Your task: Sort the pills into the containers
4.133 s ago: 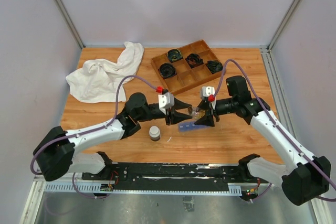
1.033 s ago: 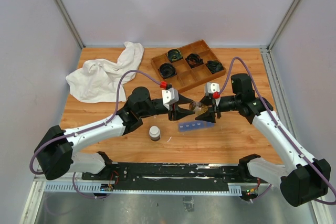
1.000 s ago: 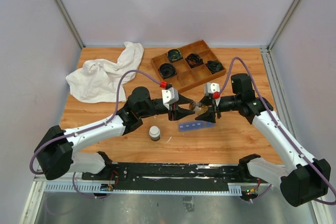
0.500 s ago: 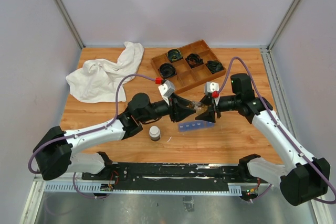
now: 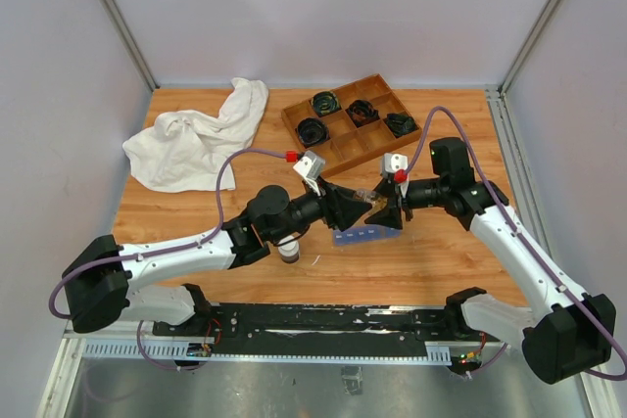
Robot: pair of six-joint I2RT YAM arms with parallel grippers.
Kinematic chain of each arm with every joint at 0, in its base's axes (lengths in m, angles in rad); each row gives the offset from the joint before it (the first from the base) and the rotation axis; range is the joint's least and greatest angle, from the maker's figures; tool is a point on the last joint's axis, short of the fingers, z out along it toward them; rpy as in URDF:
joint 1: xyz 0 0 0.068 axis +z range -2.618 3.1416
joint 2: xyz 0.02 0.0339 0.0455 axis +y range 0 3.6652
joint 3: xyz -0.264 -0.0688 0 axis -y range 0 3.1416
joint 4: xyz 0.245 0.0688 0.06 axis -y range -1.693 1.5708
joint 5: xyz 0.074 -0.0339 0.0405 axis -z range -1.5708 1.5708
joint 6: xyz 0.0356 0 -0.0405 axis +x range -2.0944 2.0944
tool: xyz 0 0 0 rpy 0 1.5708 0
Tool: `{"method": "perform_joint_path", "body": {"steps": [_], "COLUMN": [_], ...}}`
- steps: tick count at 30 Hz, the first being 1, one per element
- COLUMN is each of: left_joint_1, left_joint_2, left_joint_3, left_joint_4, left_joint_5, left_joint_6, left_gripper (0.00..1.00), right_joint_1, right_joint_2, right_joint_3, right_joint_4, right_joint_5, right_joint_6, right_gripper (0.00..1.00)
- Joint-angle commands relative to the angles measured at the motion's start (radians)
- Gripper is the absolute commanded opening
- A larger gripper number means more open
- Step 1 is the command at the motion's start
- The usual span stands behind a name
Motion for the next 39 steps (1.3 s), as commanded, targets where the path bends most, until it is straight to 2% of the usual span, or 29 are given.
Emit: {"method": "perform_joint_path", "body": {"steps": [1, 4, 8, 17, 24, 27, 34, 39], "left_joint_1": [-0.008, -0.007, -0.008, -0.008, -0.005, 0.032, 0.225, 0.239], "left_joint_2": [-0.021, -0.035, -0.06, -0.116, -0.135, -0.129, -0.08, -0.026], "left_joint_3": [0.025, 0.014, -0.01, -0.058, -0.087, -0.083, -0.088, -0.036], "left_joint_4": [0.015, 0.016, 0.017, 0.02, 0.049, 0.057, 0.205, 0.163], "left_joint_5": [-0.025, -0.025, -0.032, -0.04, 0.033, 0.158, 0.661, 0.745], "left_joint_6": [0.001, 0.017, 0.038, 0.117, 0.371, 0.457, 0.467, 0.555], "left_gripper": [0.66, 0.81, 0.92, 0.97, 0.99, 0.99, 0.99, 0.99], "right_joint_1": [0.002, 0.002, 0.002, 0.002, 0.002, 0.002, 0.002, 0.002], "right_joint_2": [-0.005, -0.008, -0.009, -0.01, -0.012, -0.012, -0.01, -0.008], "right_joint_3": [0.025, 0.026, 0.023, 0.024, 0.024, 0.024, 0.024, 0.026], "right_joint_4": [0.01, 0.011, 0.01, 0.01, 0.01, 0.01, 0.006, 0.001], "right_joint_5": [-0.032, -0.032, -0.032, -0.034, -0.037, -0.038, -0.04, -0.043], "right_joint_6": [-0.001, -0.002, -0.002, -0.001, -0.002, -0.003, -0.008, -0.011], "right_gripper": [0.01, 0.01, 0.01, 0.01, 0.01, 0.01, 0.01, 0.01]}}
